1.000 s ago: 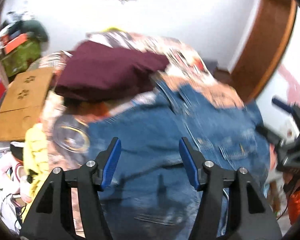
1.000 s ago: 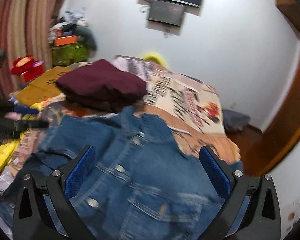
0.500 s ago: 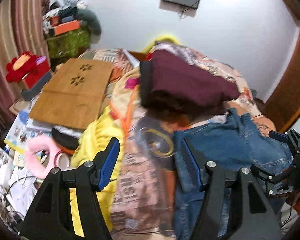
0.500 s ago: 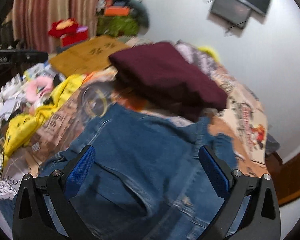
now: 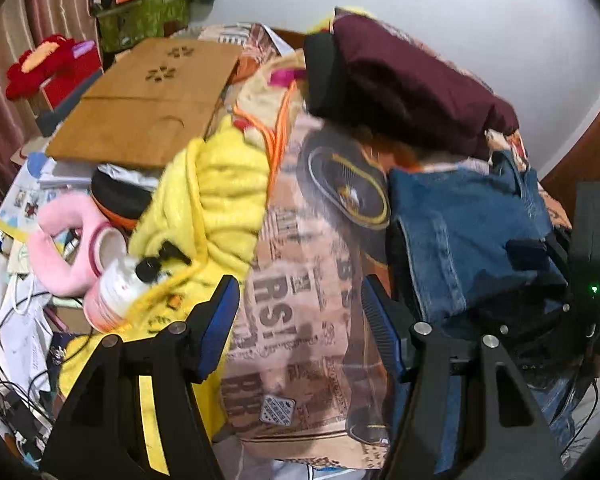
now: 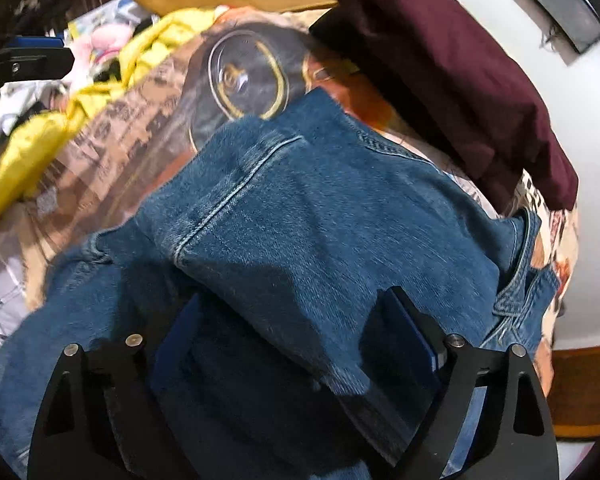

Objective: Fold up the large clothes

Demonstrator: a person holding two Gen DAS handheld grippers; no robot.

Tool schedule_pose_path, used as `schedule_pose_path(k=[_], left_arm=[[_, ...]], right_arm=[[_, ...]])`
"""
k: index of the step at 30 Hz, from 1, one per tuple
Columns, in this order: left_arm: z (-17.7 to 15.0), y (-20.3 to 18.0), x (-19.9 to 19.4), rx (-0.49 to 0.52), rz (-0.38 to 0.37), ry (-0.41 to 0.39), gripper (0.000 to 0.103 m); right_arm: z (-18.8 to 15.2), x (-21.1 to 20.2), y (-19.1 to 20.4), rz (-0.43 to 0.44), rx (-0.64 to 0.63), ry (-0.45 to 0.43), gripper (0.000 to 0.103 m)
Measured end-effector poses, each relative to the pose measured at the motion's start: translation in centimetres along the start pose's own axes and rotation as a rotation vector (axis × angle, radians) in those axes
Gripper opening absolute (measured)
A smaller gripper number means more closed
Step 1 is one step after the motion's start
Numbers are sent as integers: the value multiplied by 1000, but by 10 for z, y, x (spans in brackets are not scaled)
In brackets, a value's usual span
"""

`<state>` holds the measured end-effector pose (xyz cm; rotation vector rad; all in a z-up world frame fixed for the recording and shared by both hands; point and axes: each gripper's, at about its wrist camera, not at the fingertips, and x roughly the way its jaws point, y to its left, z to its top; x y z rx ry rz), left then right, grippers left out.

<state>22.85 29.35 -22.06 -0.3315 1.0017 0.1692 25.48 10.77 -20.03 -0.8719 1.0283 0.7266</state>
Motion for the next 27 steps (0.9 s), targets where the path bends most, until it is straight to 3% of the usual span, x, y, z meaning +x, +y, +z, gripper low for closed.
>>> schedule_pose_path(k=[3,5,7,10,17,27], left_arm=[[-5,-3,11,-7,-19,29,62],[-8,-6,14,-7,-17,33,62],[-9,-9,15,-6,-15,33,62],[-10,-15,12,5,-13,27,62],[-8,-36,4,91,32,-8,62],[1,-82,11,131,-37,-17,62]], right_arm=[[5,5,4,17,6,4,67],[9,5,7,14,15,-17,50],[12,7,13,-5,-4,-25,24],[14,4,14,-21,-6,-50,9],[3,-43,-45,60,221,-200,7],[-64,-122,-143,94,592,-430,6]])
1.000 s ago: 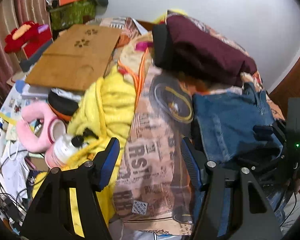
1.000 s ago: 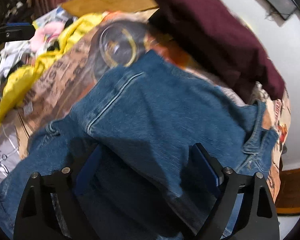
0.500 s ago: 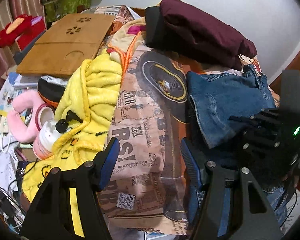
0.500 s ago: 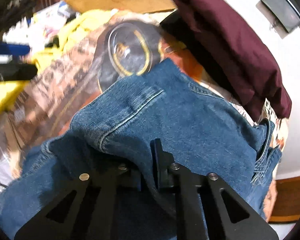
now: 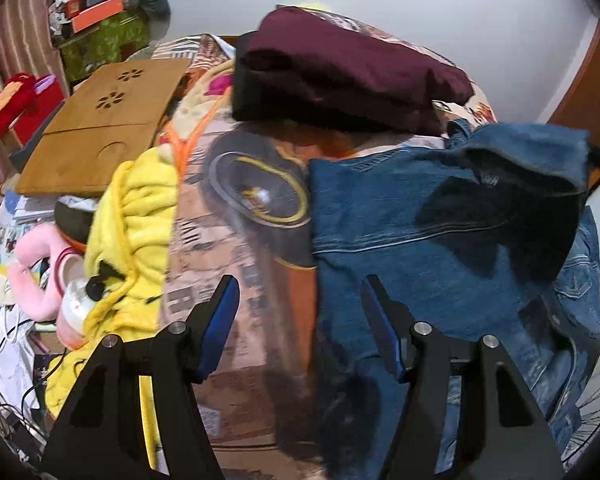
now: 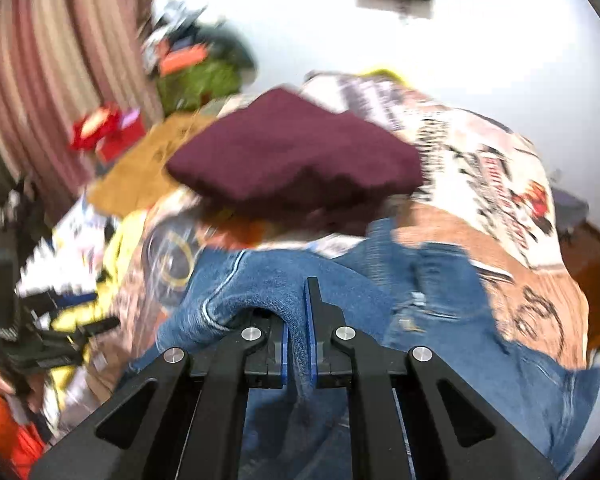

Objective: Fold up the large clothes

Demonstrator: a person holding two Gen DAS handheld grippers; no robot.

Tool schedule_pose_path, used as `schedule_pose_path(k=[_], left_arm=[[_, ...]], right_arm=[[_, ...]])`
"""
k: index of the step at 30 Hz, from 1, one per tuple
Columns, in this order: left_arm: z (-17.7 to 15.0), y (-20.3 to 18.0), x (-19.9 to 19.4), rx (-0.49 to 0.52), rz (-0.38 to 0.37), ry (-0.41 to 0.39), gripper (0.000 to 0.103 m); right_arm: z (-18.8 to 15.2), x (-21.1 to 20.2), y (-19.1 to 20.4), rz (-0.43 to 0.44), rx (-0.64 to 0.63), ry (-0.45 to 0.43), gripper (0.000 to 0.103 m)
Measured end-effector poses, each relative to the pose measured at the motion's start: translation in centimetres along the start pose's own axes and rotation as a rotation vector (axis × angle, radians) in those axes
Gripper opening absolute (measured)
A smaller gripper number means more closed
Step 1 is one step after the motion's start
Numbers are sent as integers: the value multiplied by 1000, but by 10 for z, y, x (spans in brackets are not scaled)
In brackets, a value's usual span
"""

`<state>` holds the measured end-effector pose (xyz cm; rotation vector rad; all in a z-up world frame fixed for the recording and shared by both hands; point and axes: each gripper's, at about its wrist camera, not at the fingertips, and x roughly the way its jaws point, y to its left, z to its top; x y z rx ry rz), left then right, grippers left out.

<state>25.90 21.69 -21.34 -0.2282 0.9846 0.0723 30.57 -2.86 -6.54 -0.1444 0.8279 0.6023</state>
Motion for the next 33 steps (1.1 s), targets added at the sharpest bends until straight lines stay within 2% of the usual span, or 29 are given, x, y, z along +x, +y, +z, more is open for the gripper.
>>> schedule_pose_path(k=[4,7,14,20,25,28,33], left_arm=[[5,-20,10,12,-37,18,62],[4,-36,20,44,-45,39,62],[-12,-59,65,144,-20,169,62],[-19,-59,74,162,11,163,73],[-25,-48,80,130,26,169,76],[-26,-43,80,111,22,170,76],[-26,-40,78,124,32,162,77]], right_arm=[[-3,-24,-36,22,136,-61,6],[-18,-34,-55,20,195,-68,6],[-72,-28,-104,26,357,41,6],[-112,-22,-127,46,452,106,6],[-140,-31,-150,112,626,65,6],[-148,-37,-153,78,641,45,7],[-150,-47,-141,-70,529,41,9]])
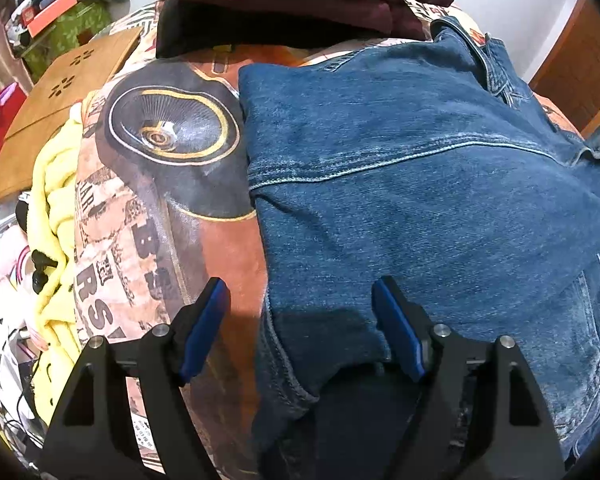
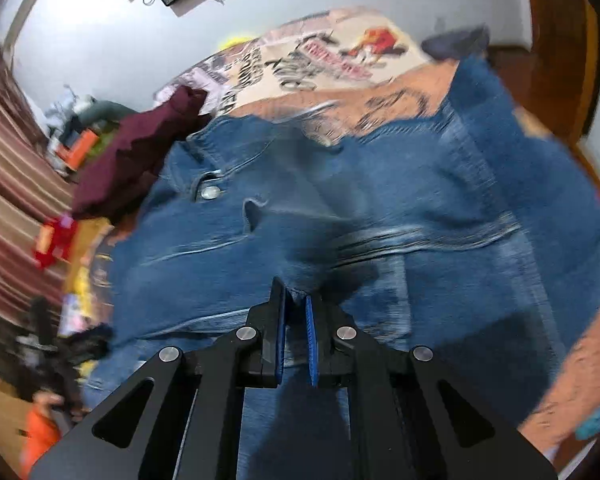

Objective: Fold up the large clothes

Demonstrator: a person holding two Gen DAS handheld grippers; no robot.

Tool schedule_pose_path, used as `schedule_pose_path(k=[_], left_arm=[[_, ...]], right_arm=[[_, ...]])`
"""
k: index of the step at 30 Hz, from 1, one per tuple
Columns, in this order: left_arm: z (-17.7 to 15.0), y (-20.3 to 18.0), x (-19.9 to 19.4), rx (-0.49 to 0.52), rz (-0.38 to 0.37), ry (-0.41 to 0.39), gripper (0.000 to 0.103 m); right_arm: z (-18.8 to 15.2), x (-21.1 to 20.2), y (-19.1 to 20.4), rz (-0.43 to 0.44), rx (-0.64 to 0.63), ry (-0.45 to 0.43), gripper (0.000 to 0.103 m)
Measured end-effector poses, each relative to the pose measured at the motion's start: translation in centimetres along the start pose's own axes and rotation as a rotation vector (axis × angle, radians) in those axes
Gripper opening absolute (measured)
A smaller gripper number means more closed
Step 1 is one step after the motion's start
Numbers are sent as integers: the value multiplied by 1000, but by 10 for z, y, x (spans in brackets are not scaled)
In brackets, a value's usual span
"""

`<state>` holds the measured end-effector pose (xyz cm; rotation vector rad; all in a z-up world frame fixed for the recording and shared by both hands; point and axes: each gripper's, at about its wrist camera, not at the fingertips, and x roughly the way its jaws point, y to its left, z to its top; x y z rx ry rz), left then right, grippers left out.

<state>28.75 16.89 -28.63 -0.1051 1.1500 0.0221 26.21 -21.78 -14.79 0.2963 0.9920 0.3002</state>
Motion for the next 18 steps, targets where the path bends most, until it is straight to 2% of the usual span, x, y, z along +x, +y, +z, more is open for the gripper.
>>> schedule_pose_path(k=[4,9,11,14,17,18], left_arm=[[1,-6,-1,23,32,-12,78],[1,-20,-14,78,96,-35,77],[3,-26,-25,112,119,-63,77],[9,-35,-47,137,113,-117,77],[20,-47,-75,147,91,-191,77],[24,-50,-84,149,82,-217,77]], right_arm=[[-1,-5,-1,-29,-33,-8,9],[-2,-24,2,-142,-100,-63,10],[0,-38,-1,-164,-113,-92,10],[6,-59,-9,-193,-108,-139,10],[11,-81,-22,-237,-85,-189,22],[13,-86,-26,-254,-79,-207,31]])
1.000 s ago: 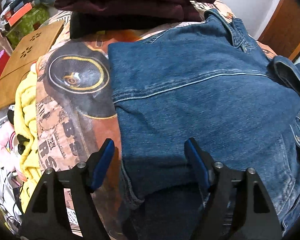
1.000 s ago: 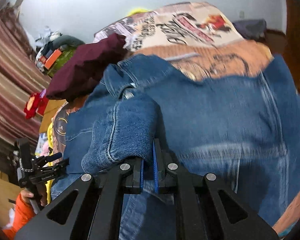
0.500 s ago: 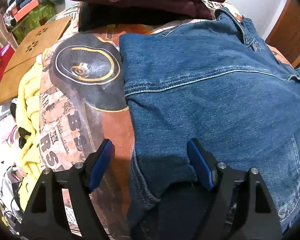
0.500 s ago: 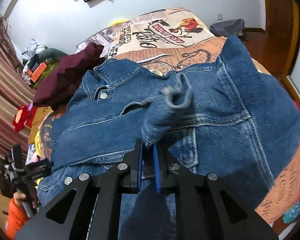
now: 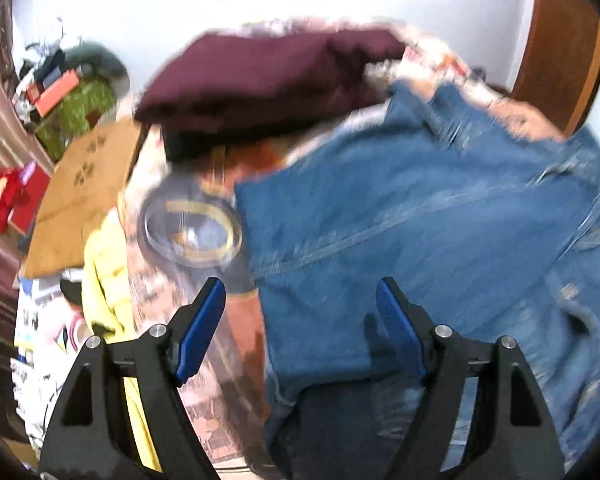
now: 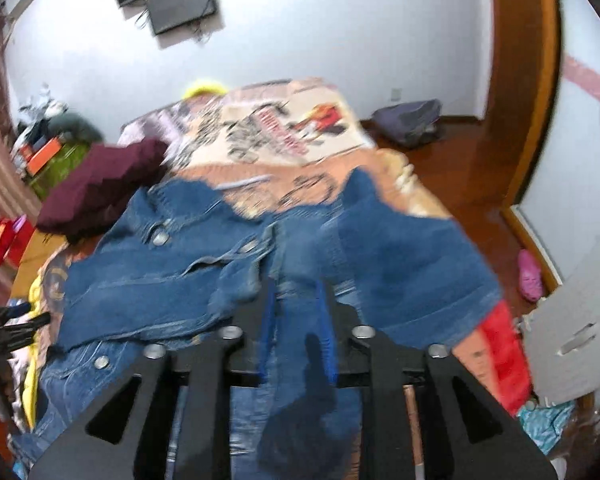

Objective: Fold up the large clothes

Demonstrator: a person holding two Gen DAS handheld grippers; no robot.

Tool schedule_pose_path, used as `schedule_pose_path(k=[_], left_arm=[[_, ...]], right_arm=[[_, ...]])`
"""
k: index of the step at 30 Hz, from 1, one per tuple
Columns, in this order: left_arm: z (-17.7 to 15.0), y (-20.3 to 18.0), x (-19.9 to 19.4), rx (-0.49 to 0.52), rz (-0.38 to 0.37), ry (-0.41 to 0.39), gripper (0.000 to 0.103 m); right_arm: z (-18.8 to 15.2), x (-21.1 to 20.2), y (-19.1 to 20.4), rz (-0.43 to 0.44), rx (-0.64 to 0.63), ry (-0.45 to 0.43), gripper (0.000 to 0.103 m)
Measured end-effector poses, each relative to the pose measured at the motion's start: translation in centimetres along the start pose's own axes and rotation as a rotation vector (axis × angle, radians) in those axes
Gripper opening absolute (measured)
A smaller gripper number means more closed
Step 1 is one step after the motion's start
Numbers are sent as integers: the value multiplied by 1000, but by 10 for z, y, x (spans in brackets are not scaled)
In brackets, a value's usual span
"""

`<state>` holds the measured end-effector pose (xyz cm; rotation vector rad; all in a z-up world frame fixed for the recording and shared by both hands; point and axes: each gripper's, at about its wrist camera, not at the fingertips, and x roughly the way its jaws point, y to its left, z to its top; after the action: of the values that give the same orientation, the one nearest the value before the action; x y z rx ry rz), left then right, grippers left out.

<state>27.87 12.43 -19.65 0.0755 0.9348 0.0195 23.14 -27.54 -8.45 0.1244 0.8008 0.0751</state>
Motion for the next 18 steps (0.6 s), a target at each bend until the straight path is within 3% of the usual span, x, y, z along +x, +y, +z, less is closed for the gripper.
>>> schedule_pose_path(k=[1,4,7,11,18], left_arm=[[7,-2,-9,0,-8,-27,77],[30,-13,-34,4,-33,-107,77],[51,-22,-51,7,-53,-170,77],[68,-42,-63,35,-60,-212,77],[80,-83,-60,84,-96,-218,79]], right_arm=[[3,-5,-7,-24,7,-20,41],[8,-18,-26,-93,43,-70,57],[12,-26,-50,-133,90,-95,61],[7,-22,-86,-161,154,-64,62],[-19,20,-131,-88,296,76,62]])
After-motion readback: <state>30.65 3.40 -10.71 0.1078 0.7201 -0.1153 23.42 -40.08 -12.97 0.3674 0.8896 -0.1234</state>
